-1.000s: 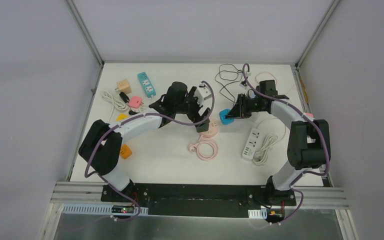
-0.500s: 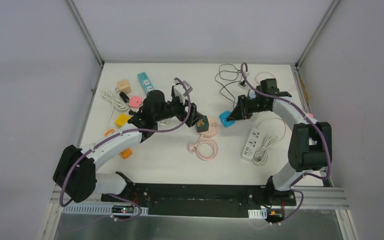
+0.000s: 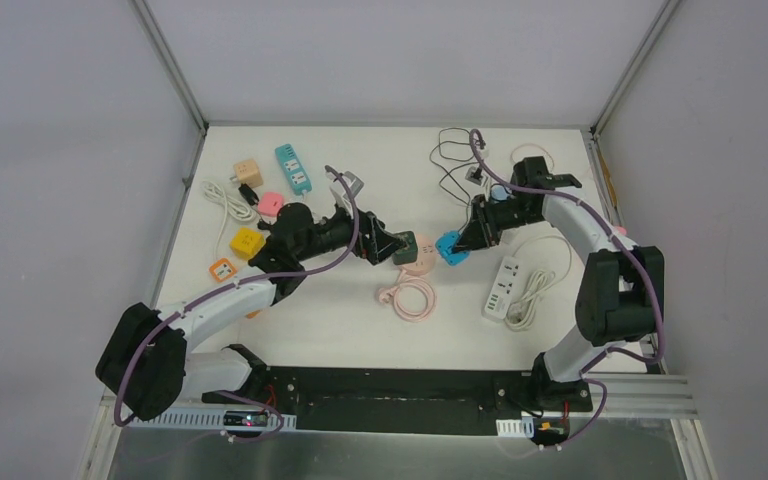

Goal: Pull the plug off the socket
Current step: Place the plug at the center of the board.

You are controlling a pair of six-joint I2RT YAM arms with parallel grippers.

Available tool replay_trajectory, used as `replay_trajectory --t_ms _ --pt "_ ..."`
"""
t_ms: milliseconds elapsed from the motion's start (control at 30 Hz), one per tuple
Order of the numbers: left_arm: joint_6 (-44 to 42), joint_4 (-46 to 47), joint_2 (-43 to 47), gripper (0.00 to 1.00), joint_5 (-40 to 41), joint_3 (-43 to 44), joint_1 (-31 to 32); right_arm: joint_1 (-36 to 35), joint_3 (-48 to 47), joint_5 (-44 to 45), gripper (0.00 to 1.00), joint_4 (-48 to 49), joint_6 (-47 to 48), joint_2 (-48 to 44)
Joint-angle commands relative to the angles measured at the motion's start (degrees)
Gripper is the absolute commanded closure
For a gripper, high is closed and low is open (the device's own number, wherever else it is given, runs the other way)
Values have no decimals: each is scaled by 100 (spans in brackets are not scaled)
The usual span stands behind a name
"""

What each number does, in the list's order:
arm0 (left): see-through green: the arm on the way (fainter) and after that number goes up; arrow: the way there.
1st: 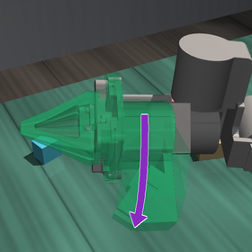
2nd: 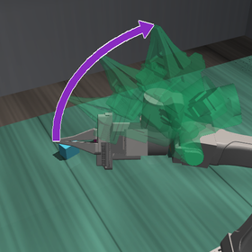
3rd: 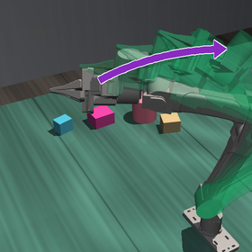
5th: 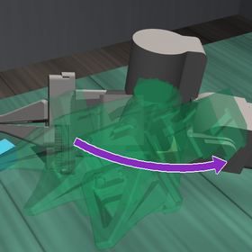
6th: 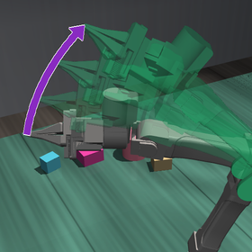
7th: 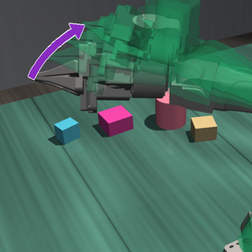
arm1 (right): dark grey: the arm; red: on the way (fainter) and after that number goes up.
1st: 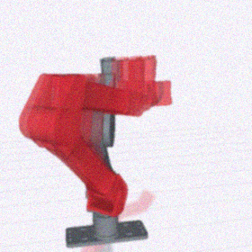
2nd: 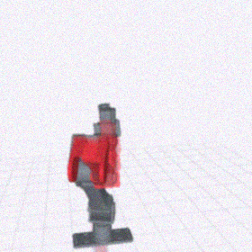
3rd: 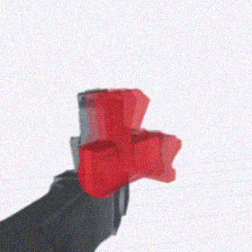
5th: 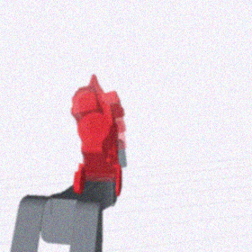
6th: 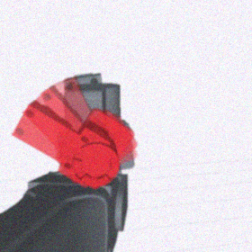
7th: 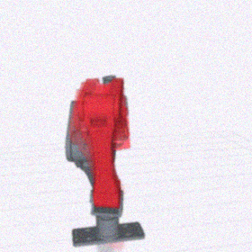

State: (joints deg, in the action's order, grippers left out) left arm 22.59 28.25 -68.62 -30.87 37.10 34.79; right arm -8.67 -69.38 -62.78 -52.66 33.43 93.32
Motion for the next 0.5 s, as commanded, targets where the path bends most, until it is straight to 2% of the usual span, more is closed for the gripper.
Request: replay_trajectory --t_ms 0,300,467 --pt "747 1057 79 5 -332 -177 -33 -240 -363 -300 100 -857 1119 -22" --pt "1434 2084 -265 10 -184 -420 292 -709 -568 -221 100 -1351 1606 239" --pt "1371 2140 -683 17 -41 -316 601 -813 -721 -365 100 -1779 1988 405"
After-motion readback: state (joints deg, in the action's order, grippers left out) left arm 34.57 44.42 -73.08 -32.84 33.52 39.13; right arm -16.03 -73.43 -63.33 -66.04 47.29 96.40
